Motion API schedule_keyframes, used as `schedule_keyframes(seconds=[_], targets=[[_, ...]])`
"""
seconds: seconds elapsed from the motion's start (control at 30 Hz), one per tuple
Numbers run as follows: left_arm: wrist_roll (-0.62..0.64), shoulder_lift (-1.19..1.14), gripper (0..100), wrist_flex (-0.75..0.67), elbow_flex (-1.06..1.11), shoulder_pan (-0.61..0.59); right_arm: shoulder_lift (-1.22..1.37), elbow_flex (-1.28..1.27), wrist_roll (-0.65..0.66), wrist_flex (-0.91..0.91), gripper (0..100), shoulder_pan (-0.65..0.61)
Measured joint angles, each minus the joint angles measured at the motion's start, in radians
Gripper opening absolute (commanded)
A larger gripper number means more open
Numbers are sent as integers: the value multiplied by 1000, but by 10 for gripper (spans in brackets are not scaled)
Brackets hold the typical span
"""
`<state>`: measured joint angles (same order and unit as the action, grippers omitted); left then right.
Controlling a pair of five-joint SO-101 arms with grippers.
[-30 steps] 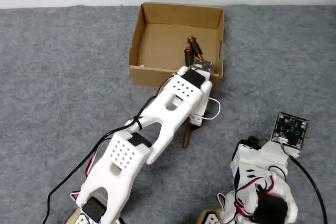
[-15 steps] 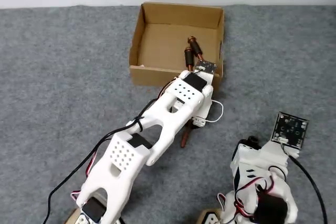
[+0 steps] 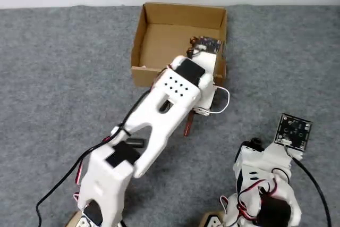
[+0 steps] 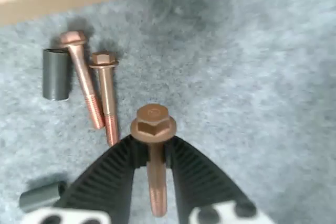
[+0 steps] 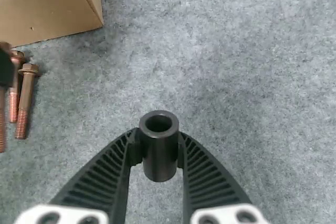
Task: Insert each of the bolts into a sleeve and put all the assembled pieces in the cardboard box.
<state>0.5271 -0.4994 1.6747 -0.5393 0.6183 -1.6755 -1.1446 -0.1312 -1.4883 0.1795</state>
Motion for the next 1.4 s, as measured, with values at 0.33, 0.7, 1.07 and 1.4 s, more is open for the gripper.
schedule_keyframes(seconds=[0.33,0.7,1.07,1.4], targets=[[0,397,4,-52,328,0,0,0,0,0,8,-26],[0,990,4,-408,997,-18,-64,0,0,0,9,-249],[6,1496,6,-585,1419,-170,-87,-34,0,66,9,-476],[6,1910,6,-674,1628,-169,-87,-34,3,77,9,-678]])
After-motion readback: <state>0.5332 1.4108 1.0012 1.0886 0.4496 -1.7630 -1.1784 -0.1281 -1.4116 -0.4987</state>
